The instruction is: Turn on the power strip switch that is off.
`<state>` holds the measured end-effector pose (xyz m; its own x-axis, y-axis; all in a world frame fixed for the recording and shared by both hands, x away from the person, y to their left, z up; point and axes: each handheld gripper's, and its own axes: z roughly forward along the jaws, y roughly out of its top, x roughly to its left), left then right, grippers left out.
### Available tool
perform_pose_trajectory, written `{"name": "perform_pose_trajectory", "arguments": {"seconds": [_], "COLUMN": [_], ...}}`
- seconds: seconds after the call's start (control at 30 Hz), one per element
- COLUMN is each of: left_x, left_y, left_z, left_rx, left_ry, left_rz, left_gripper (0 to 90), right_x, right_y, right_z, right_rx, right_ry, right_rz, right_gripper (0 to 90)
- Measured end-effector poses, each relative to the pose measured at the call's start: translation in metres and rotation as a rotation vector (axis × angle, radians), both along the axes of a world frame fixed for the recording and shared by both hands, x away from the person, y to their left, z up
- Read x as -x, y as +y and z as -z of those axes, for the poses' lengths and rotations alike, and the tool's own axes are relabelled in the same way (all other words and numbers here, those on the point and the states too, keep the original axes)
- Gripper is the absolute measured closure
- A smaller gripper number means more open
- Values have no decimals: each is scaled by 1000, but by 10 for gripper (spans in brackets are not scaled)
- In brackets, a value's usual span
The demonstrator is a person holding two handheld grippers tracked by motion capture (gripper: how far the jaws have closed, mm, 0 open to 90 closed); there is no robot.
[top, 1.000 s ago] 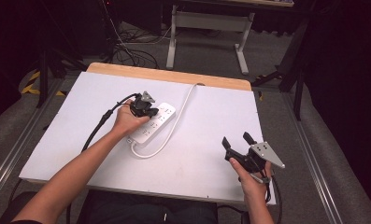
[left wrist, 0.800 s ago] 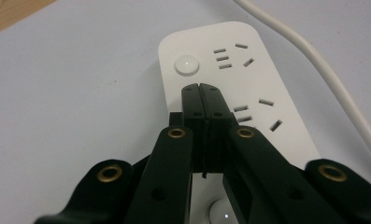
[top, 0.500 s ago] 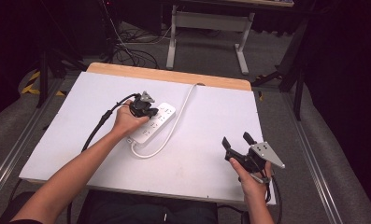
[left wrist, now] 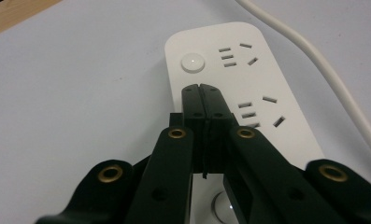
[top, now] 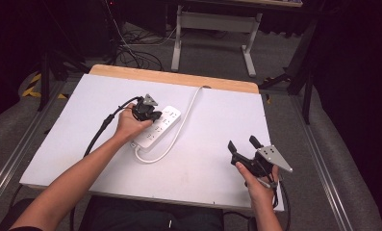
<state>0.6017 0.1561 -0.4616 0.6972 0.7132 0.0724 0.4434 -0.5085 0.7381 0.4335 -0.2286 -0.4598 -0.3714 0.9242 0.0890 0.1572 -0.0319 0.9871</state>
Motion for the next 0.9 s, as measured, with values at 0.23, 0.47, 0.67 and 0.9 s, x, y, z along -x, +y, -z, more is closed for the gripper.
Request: {"name": "perform_pose_trajectory", "arguments": {"seconds": [0.23,0.47,0.67,0.9], "left_x": [-2,1,6,14], "left_y": [8,18,20,30], "left_z": [0,-5,-11,-27], "left_rx": [12,44,65,124], "left_ry": [-5,-67,-92,-127], "left_rz": [-38,-79,-86,-91], "left_gripper": [900,900,900,900], "right_x": [-1,-1,-2,-2], "right_y": [0,1,1,1], "right_z": [0,0,0,-1], "right_rx": [-4,-3,-3,-3], "right_ry": [0,-3,0,-1], "right_rz": [1,-3,-7,-6], "right_gripper": [158,158,158,159]}}
